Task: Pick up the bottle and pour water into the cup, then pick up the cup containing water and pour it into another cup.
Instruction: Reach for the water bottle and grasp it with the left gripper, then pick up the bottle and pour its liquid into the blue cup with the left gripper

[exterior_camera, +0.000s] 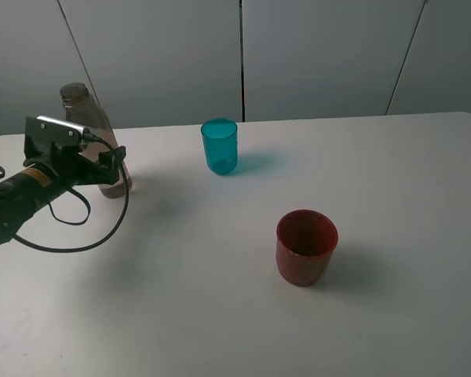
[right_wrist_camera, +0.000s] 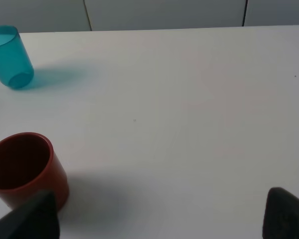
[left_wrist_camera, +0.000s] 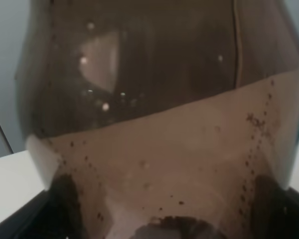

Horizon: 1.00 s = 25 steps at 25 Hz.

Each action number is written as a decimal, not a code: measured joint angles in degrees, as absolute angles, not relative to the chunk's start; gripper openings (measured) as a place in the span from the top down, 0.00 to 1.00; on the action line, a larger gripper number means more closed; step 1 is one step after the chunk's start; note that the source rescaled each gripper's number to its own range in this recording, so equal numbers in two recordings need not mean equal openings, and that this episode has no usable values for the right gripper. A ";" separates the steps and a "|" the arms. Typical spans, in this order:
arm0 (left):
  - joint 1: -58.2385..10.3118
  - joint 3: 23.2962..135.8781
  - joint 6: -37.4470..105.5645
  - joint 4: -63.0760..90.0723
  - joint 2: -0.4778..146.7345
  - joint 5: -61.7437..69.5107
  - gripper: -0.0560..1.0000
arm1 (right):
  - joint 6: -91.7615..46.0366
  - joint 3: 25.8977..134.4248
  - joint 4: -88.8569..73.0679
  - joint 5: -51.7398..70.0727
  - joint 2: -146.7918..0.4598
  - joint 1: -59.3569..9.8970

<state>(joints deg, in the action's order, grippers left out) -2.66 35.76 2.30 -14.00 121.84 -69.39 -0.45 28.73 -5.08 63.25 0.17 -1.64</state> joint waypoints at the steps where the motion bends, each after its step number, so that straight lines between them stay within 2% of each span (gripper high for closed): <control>1: -2.93 36.31 2.30 -14.00 122.29 -69.39 0.00 | -0.45 28.73 -5.08 63.25 0.17 -1.64; 10: -3.91 38.69 2.30 -14.03 124.09 -69.51 0.01 | -0.46 28.73 -5.08 63.25 0.17 -1.64; 11: -4.01 38.69 2.30 -14.03 124.09 -69.51 0.07 | -0.46 28.73 -5.08 63.25 0.17 -1.64; 12: -4.01 38.69 2.19 -13.88 124.09 -69.51 0.25 | -0.46 28.73 -5.08 63.25 0.17 -1.64; 13: -4.01 38.69 2.19 -13.75 124.09 -69.51 0.51 | -0.46 28.73 -5.08 63.25 0.17 -1.64; 14: -4.01 38.69 1.92 -13.64 124.09 -69.51 0.93 | -0.46 28.73 -5.08 63.25 0.17 -1.64; 25: -4.01 38.69 1.81 -13.78 124.09 -69.51 0.94 | -0.46 28.73 -5.08 63.25 0.17 -1.64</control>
<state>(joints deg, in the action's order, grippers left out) -4.01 38.69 1.81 -13.78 124.09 -69.51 -0.46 28.73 -5.08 63.25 0.17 -1.64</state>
